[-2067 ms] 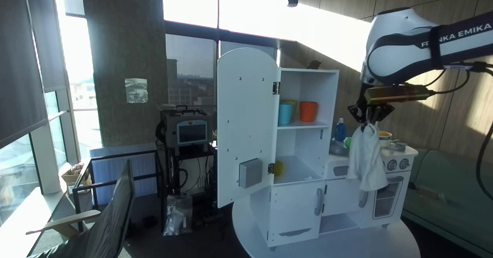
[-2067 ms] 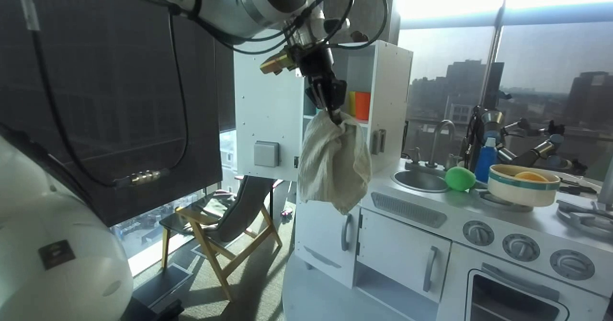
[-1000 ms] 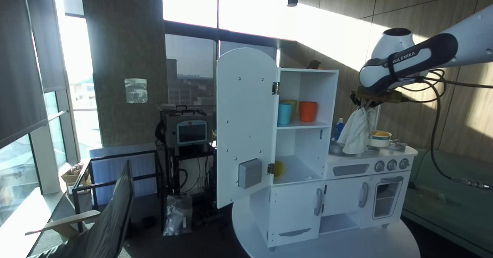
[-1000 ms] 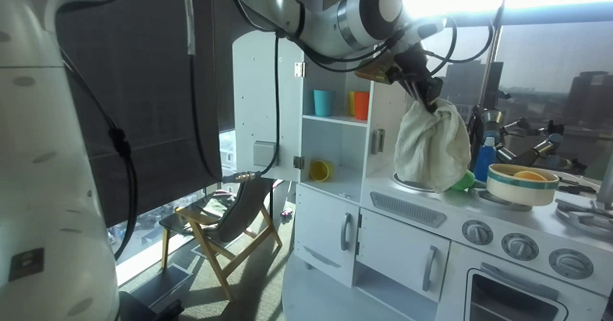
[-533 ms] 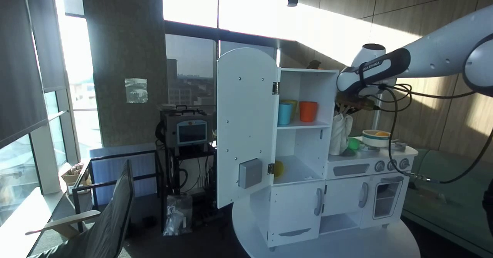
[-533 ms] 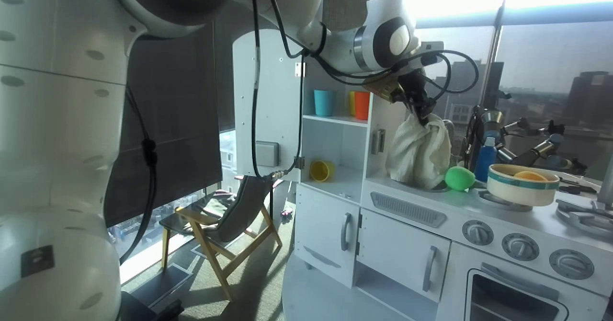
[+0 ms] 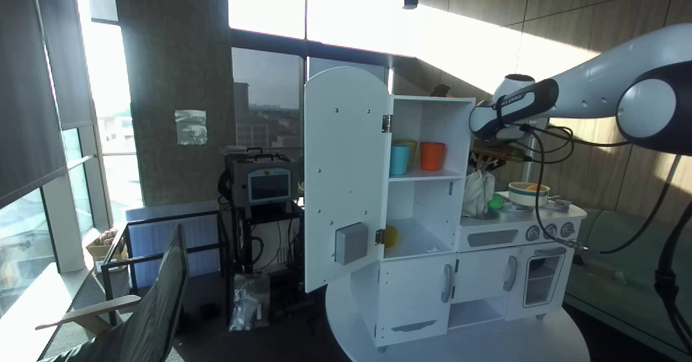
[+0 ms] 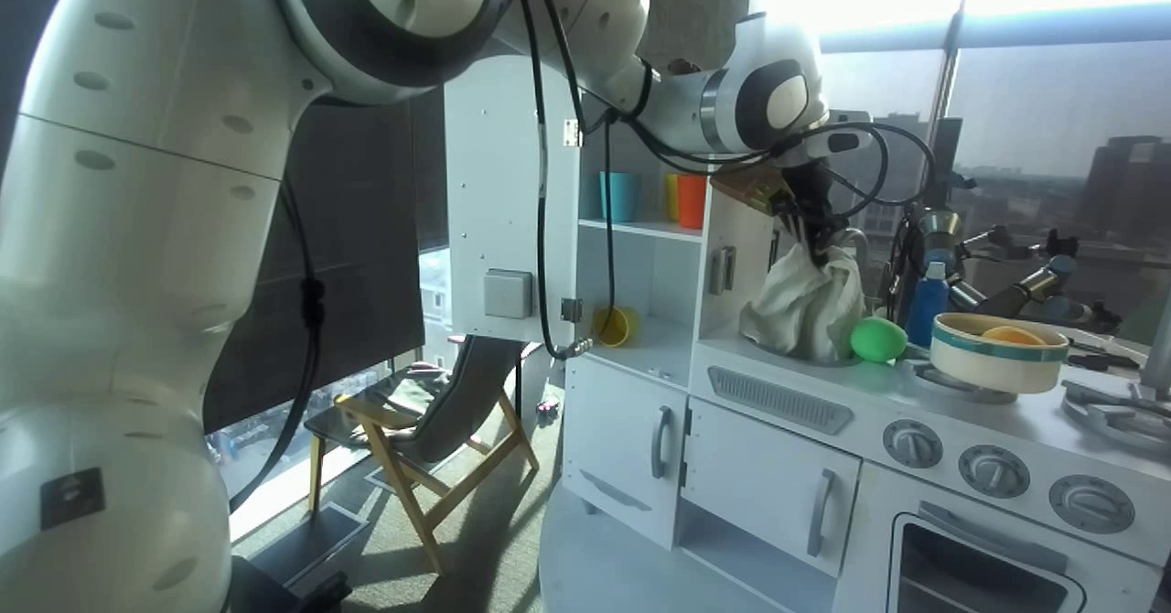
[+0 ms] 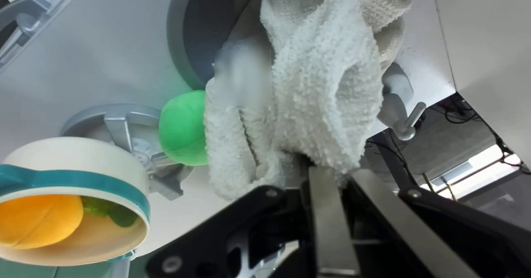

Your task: Use the white towel to clean the side and bottom of the top cabinet

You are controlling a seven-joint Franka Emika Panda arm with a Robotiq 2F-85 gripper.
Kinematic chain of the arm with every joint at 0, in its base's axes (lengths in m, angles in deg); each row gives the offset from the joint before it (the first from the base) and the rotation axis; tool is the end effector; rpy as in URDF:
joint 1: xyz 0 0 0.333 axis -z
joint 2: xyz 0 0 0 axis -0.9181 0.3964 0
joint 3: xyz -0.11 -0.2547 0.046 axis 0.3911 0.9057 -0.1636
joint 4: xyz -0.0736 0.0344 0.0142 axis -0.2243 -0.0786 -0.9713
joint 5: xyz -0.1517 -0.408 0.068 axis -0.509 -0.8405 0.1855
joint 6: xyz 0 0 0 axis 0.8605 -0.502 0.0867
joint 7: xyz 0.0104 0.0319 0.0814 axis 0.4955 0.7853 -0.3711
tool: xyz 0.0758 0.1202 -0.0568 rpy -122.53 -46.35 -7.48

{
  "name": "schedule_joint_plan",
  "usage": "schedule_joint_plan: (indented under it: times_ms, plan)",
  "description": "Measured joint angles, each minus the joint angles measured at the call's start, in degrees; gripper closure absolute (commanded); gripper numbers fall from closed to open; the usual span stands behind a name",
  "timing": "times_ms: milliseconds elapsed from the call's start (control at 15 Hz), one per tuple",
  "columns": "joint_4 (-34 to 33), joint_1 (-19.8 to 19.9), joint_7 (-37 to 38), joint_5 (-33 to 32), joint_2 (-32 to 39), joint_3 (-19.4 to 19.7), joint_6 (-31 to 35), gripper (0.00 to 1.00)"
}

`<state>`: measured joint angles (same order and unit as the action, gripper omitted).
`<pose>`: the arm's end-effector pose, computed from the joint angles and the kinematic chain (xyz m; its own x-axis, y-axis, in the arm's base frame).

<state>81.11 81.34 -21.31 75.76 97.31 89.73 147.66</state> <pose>0.6894 -0.3016 0.4579 0.5749 -0.6499 0.4971 -0.6821 -0.7162 -0.1475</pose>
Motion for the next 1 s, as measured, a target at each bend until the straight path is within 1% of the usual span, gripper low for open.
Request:
schedule_joint_plan:
  times_ms: [133,333,467,600,800,1000]
  plan:
    - [-0.48,-0.14,-2.76,0.52,-0.33,0.0,-2.69,0.52]
    - [-0.83,-0.16,-5.56,0.41,-0.63,0.16,-5.5,0.28]
    - [-0.8,-0.27,-5.9,-0.57,-1.24,0.65,-6.58,0.12]
    - [-0.69,-0.73,-4.85,-2.66,-2.62,1.57,-9.7,0.01]
    - [0.08,-1.69,-2.16,-6.49,-6.35,2.56,-18.49,0.0]
    - [1.74,-3.12,-1.12,-10.32,-10.72,2.48,-28.16,0.0]
